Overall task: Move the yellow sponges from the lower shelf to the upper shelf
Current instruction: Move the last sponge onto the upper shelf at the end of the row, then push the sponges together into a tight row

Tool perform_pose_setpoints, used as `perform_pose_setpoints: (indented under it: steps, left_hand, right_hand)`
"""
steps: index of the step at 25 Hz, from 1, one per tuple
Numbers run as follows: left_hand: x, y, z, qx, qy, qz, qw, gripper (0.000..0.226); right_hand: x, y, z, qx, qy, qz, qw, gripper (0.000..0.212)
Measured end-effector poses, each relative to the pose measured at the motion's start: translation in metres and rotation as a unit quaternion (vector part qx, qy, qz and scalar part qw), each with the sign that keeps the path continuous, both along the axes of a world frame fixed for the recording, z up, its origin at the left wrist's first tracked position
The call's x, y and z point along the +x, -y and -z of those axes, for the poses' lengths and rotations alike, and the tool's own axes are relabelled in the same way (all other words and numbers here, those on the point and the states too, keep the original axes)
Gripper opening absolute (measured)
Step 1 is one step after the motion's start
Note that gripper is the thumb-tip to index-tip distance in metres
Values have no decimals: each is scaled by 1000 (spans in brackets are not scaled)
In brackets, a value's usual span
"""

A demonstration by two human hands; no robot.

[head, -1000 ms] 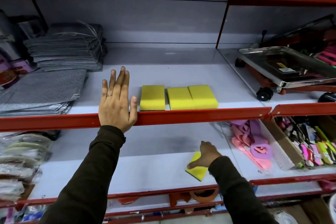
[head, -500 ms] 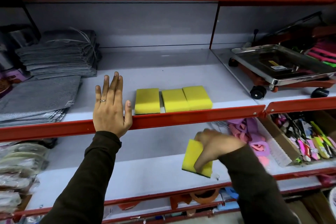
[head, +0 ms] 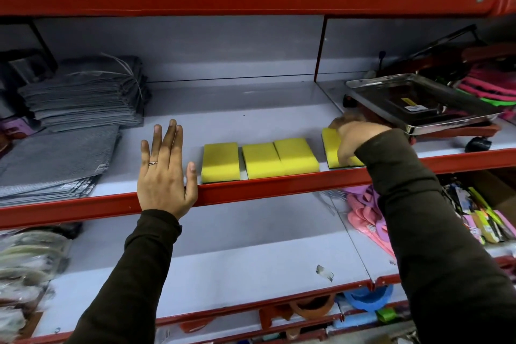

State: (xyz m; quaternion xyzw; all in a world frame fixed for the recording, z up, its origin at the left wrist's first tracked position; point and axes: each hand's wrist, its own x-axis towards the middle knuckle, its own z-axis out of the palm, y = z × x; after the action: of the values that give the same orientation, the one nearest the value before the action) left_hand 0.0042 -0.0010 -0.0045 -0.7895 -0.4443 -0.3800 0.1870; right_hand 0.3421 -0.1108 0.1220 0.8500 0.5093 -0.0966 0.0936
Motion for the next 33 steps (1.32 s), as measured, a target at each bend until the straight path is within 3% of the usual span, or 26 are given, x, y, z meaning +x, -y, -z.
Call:
perform_pose_setpoints:
  steps: [2,4,8,12,16,23,33]
  left_hand:
    - [0,-1,0,-4,-1,0,1000,69]
    - [-1,-1,0,-7,-5,0,1000,69]
    - [0,1,-2,-19,-12,11,1000,68]
    - [-5,11,-9,-50,-42,27,997,65]
    - [7,43,-13,-80,-75,117,987,58]
    - [14,73,-7,-149,-44,92,984,56]
    - [12,83,-14,-249,-12,115,961,67]
  right_hand:
    - [10,-10,19,-24,-12,-28,999,99]
    - [16,-12,25,-4,-57,-35,998,102]
    - [6,9,24,161,-142,-45,976,79]
    - [-49,45,43,316,-225,-153,909,63]
    - [-99,42,72,293,-223,-202,908,61]
    - [-132,43,85,281,-118,-198,932,55]
    - [-137,49,86,268,-178,-210,923,54]
